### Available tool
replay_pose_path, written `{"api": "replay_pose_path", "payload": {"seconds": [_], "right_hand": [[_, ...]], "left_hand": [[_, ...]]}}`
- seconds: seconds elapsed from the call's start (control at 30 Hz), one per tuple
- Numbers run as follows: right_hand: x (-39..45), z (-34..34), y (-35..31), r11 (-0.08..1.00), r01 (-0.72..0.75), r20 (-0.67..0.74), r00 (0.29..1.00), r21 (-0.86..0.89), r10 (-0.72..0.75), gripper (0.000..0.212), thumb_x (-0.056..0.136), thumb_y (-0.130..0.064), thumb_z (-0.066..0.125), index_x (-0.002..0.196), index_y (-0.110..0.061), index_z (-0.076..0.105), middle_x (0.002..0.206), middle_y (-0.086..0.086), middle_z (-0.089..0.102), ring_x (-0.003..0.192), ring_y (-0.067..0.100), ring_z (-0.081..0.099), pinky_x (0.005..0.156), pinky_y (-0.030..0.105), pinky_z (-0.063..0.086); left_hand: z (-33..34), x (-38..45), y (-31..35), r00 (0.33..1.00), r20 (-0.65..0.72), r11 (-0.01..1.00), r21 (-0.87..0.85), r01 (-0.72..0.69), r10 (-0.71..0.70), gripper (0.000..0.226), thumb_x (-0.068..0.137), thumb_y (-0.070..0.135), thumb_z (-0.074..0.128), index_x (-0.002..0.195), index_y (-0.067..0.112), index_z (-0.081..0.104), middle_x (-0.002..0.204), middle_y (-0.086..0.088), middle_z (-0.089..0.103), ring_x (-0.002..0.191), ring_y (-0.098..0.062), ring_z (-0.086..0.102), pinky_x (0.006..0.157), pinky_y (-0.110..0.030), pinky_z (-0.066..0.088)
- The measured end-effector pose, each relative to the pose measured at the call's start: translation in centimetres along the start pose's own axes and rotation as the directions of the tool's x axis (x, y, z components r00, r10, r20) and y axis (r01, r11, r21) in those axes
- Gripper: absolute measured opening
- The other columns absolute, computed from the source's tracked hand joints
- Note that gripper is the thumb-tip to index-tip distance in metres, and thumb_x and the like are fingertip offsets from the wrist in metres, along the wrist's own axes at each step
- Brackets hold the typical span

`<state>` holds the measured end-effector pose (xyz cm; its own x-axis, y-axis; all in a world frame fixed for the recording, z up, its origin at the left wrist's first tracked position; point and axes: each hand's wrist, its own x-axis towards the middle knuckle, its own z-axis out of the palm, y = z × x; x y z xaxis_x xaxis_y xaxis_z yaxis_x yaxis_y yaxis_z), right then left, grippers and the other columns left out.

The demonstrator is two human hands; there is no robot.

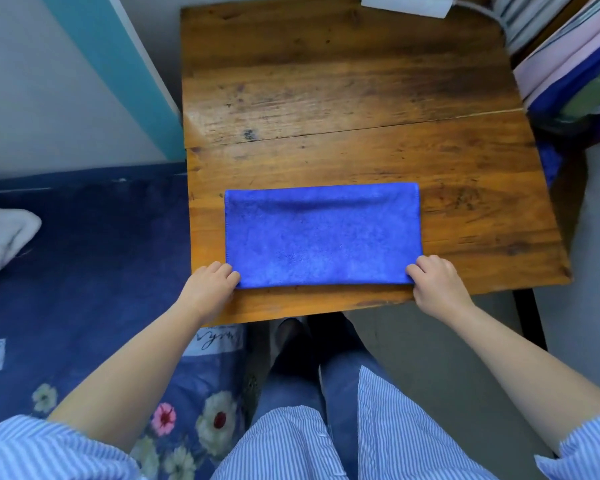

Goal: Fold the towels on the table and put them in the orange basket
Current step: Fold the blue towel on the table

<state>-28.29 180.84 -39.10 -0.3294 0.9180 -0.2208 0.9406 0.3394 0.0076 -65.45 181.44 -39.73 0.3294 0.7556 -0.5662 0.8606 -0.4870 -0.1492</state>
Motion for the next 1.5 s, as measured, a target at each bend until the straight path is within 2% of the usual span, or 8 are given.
{"api": "replay_pose_path", "payload": {"seconds": [0.13, 0.27, 0.43, 0.6, 0.8, 1.03, 1.27, 1.5], "right_hand": [[-0.2, 0.4, -0.6, 0.995, -0.078, -0.171, 0.982, 0.057, 0.087, 0.004, 0.055, -0.001, 0.055, 0.056, -0.002, 0.059, 0.056, 0.012, 0.054, 0.053, 0.032, 0.058, 0.071, 0.039, 0.042], [2.9, -0.3, -2.5, 0.988, -0.024, -0.295, 0.953, 0.150, 0.068, 0.024, 0.064, -0.003, 0.044, 0.068, 0.002, 0.067, 0.067, 0.017, 0.063, 0.065, 0.034, 0.066, 0.072, 0.036, 0.046], [9.4, -0.9, -7.3, 0.982, 0.023, -0.189, 0.982, 0.188, 0.013, 0.037, 0.068, 0.004, 0.056, 0.103, 0.006, 0.066, 0.113, 0.026, 0.064, 0.108, 0.047, 0.057, 0.088, 0.071, 0.033], [13.6, 1.3, -8.6, 0.983, -0.037, 0.060, 0.998, 0.179, 0.026, 0.050, 0.098, -0.026, 0.029, 0.146, -0.015, 0.017, 0.156, 0.003, 0.009, 0.145, 0.022, 0.004, 0.114, 0.048, -0.008], [14.4, 2.4, -7.0, 0.987, -0.032, 0.113, 0.993, 0.160, 0.014, 0.056, 0.097, -0.039, 0.029, 0.146, -0.024, 0.009, 0.157, -0.006, 0.002, 0.145, 0.016, -0.002, 0.112, 0.041, -0.013], [13.4, 2.2, -2.0, 0.933, -0.288, 0.090, 0.957, 0.216, 0.275, 0.057, 0.094, -0.038, 0.032, 0.145, -0.017, 0.019, 0.156, 0.002, 0.012, 0.145, 0.025, 0.004, 0.114, 0.041, -0.005], [11.5, 2.2, -1.2, 0.833, -0.488, 0.081, 0.871, 0.262, 0.485, 0.057, 0.096, -0.032, 0.035, 0.145, -0.010, 0.017, 0.156, 0.012, 0.006, 0.144, 0.031, 0.000, 0.114, 0.048, -0.003], [7.0, 3.0, -6.2, 0.827, -0.467, 0.096, 0.882, 0.314, 0.461, 0.061, 0.087, -0.037, 0.032, 0.143, -0.014, 0.028, 0.154, 0.013, 0.016, 0.143, 0.034, 0.009, 0.111, 0.057, 0.000]], "left_hand": [[-0.8, -0.4, 0.4, 0.906, -0.421, 0.987, -0.124, -0.099, 0.039, 0.018, 0.065, 0.019, 0.067, 0.055, 0.006, 0.060, 0.057, -0.007, 0.058, 0.049, -0.026, 0.057, 0.042, -0.026, 0.044], [-3.2, 2.3, 2.2, 0.844, -0.536, 0.949, -0.269, -0.165, -0.005, 0.033, 0.076, 0.018, 0.040, 0.067, 0.001, 0.066, 0.068, -0.013, 0.065, 0.056, -0.028, 0.062, 0.045, -0.025, 0.047], [-5.8, 7.6, 4.4, 0.826, -0.518, 0.875, -0.479, -0.066, -0.221, 0.026, 0.064, -0.008, 0.069, 0.090, -0.011, 0.067, 0.096, -0.028, 0.067, 0.079, -0.039, 0.068, 0.063, -0.041, 0.056], [-4.0, 11.4, 4.8, 0.921, -0.285, 0.858, -0.506, 0.090, -0.265, 0.052, 0.098, 0.028, 0.035, 0.145, 0.007, 0.024, 0.154, -0.010, 0.019, 0.144, -0.025, 0.014, 0.116, -0.040, 0.007], [-2.0, 12.0, 2.9, 0.921, -0.281, 0.878, -0.465, 0.116, -0.270, 0.055, 0.095, 0.042, 0.037, 0.145, 0.028, 0.021, 0.157, -0.003, 0.011, 0.145, -0.028, 0.002, 0.112, -0.043, -0.007], [-0.7, 11.2, 0.1, 0.840, -0.147, 0.716, -0.611, 0.338, -0.522, 0.055, 0.095, 0.039, 0.040, 0.145, 0.024, 0.025, 0.157, -0.007, 0.011, 0.144, -0.035, 0.003, 0.114, -0.051, 0.004], [-1.2, 11.1, 0.6, 0.826, -0.116, 0.730, -0.546, 0.410, -0.551, 0.058, 0.096, 0.041, 0.031, 0.148, 0.022, 0.013, 0.157, -0.007, 0.001, 0.144, -0.030, -0.006, 0.114, -0.051, -0.004], [-0.8, 6.8, 7.2, 0.873, -0.162, 0.742, -0.609, 0.279, -0.461, 0.064, 0.088, 0.045, 0.045, 0.142, 0.013, 0.034, 0.153, -0.016, 0.020, 0.141, -0.041, 0.010, 0.111, -0.059, 0.006]]}}
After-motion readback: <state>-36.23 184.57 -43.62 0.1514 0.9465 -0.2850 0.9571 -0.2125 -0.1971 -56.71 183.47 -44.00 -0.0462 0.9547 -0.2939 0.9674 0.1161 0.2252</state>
